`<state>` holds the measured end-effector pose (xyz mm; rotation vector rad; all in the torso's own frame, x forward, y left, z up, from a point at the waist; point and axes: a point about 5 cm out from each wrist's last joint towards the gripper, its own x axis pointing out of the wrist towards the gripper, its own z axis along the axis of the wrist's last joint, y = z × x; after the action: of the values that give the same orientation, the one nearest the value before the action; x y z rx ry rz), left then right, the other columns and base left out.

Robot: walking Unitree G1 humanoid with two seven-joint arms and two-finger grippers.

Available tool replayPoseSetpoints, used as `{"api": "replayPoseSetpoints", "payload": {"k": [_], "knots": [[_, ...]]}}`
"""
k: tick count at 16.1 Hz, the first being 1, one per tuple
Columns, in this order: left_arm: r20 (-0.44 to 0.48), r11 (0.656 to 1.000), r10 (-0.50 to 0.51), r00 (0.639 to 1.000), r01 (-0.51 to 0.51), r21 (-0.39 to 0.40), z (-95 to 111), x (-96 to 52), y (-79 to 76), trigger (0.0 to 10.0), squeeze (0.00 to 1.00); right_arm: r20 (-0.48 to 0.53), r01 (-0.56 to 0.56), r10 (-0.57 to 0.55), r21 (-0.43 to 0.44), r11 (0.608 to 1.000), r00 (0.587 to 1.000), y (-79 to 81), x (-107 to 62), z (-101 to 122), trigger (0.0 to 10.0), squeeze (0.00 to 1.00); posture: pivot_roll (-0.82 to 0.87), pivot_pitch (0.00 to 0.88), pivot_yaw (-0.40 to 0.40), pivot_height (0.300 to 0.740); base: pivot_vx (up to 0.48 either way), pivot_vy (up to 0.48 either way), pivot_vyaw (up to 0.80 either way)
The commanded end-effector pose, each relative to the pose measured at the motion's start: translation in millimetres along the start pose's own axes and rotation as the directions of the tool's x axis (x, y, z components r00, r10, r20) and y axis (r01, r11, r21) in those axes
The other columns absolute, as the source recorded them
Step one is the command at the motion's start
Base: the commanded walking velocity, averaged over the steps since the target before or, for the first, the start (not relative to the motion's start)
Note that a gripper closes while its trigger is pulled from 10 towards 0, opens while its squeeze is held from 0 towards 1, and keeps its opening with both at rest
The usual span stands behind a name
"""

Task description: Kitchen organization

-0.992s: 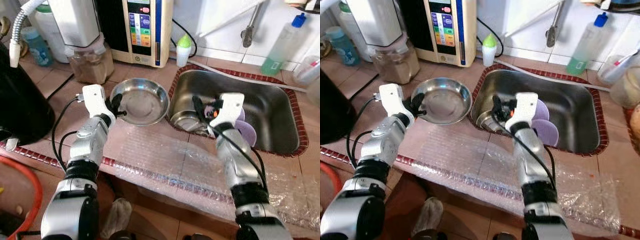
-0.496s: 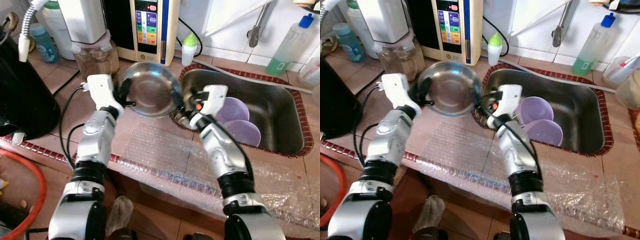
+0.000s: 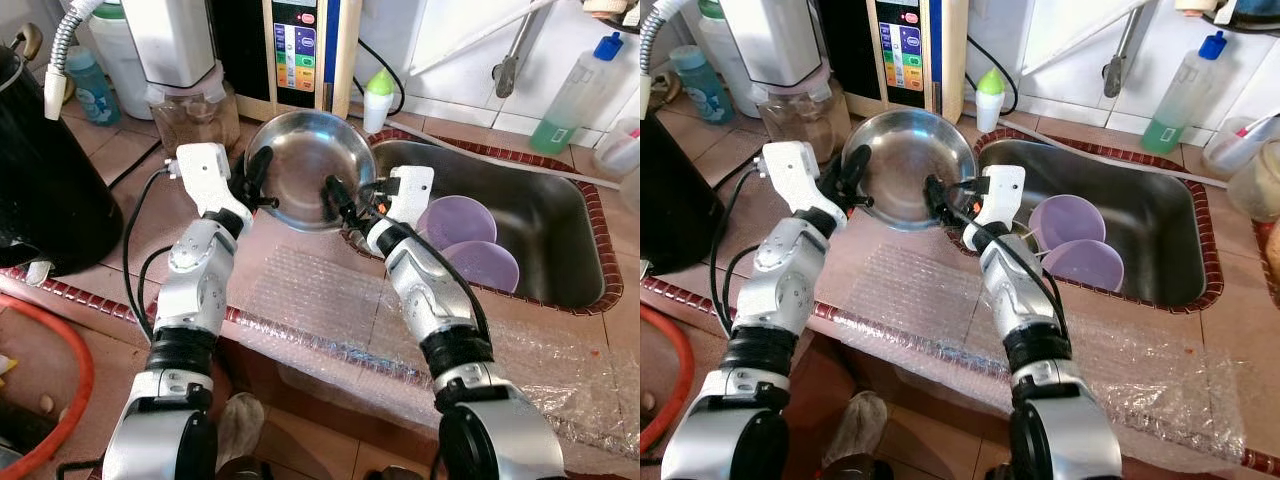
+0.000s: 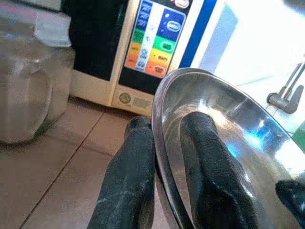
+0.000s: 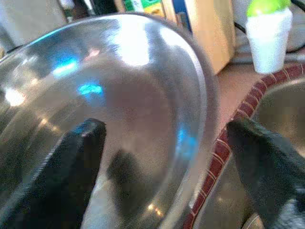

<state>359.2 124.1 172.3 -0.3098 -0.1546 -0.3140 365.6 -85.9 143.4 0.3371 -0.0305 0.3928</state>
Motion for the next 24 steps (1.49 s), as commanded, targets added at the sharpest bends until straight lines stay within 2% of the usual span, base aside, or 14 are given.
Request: {"api": "replayPoseSetpoints", "payload": {"k": [1,5,9,15,24], "knots": [[0.04,0.999,-0.052,0.998,0.053,-0.007,8.6,2.3,-8.9,0.0,0.0,0.005,-0.001,0.001,0.021,1.0,1.0,3.4,4.4,2.5,0.0,0.0,0.02,0.011,-0.003,0.74,0.0,0.0,0.0],[0.045,0.998,-0.062,0.997,0.062,-0.008,9.7,2.3,-10.2,0.0,0.0,-0.018,0.046,-0.044,0.101,0.994,0.999,2.1,10.9,4.6,0.0,0.0,0.02,0.012,0.0,0.74,0.0,0.0,0.0],[0.055,0.997,-0.079,0.995,0.08,-0.009,10.9,2.8,-12.6,0.0,0.0,-0.108,0.088,-0.066,0.218,0.972,0.992,-3.7,14.0,2.8,0.0,0.0,0.01,0.013,-0.001,0.74,0.0,0.0,0.0],[0.062,0.995,-0.095,0.994,0.095,0.002,12.1,2.5,-13.5,0.0,0.0,-0.226,0.12,-0.063,0.248,0.961,0.972,-11.9,12.9,-3.6,0.0,0.0,0.01,0.014,-0.002,0.74,0.0,0.0,0.0],[0.049,0.993,-0.116,0.992,0.115,0.028,10.3,2.7,-16.6,0.0,0.0,-0.242,0.157,-0.089,0.28,0.947,0.966,-21.7,12.1,1.2,0.0,0.0,0.01,0.015,0.002,0.74,0.0,0.0,0.0]]}}
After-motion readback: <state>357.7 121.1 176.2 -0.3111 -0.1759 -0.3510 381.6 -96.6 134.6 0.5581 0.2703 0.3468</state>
